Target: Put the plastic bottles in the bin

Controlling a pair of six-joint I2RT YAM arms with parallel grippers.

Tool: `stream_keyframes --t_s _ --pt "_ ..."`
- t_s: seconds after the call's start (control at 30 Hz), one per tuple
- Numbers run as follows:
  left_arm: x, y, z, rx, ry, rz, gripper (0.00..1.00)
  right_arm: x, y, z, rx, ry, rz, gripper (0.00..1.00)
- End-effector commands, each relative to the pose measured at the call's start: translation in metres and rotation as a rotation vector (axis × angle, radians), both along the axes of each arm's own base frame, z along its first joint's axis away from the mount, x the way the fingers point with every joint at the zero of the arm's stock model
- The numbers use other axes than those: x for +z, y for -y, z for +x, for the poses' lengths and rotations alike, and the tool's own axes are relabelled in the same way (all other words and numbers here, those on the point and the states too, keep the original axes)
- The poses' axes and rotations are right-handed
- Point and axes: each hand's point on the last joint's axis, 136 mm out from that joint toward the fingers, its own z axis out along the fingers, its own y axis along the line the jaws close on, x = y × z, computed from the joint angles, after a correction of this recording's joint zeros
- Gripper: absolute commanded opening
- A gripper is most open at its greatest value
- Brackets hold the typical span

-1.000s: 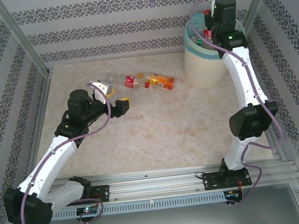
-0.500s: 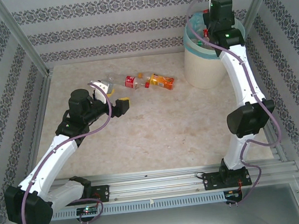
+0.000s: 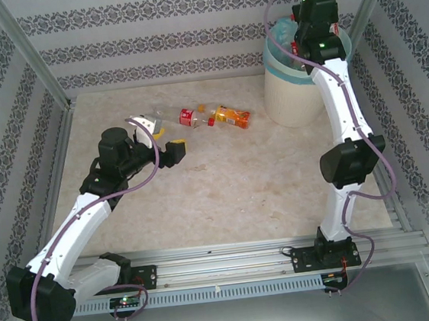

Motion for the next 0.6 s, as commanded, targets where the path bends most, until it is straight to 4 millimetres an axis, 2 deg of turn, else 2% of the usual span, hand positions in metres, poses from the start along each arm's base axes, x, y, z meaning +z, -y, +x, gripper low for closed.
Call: stream_keyframes --t_s 0.0,0.17,0.37,0.47,0.57 --pt "0.026 0.018 -0.004 -0.073 0.026 -0.075 0.89 0.016 0.000 0.012 0.013 0.096 0.032 0.00" --pt "0.033 0.046 -0.009 -0.148 0.025 -0.077 0.89 0.022 -0.008 0.013 0.018 0.091 0.016 0.00" --pt "0.046 0.083 -0.013 -0.229 0.057 -0.069 0.89 0.052 -0.024 -0.012 -0.003 0.104 -0.054 0.00" --pt "0.053 0.092 -0.011 -0.245 0.072 -0.074 0.89 0.067 -0.027 -0.027 0.006 0.118 -0.059 0.00" --pt "0.055 0.098 -0.010 -0.262 0.078 -0.075 0.89 0.068 -0.030 -0.035 0.031 0.097 -0.031 0.00"
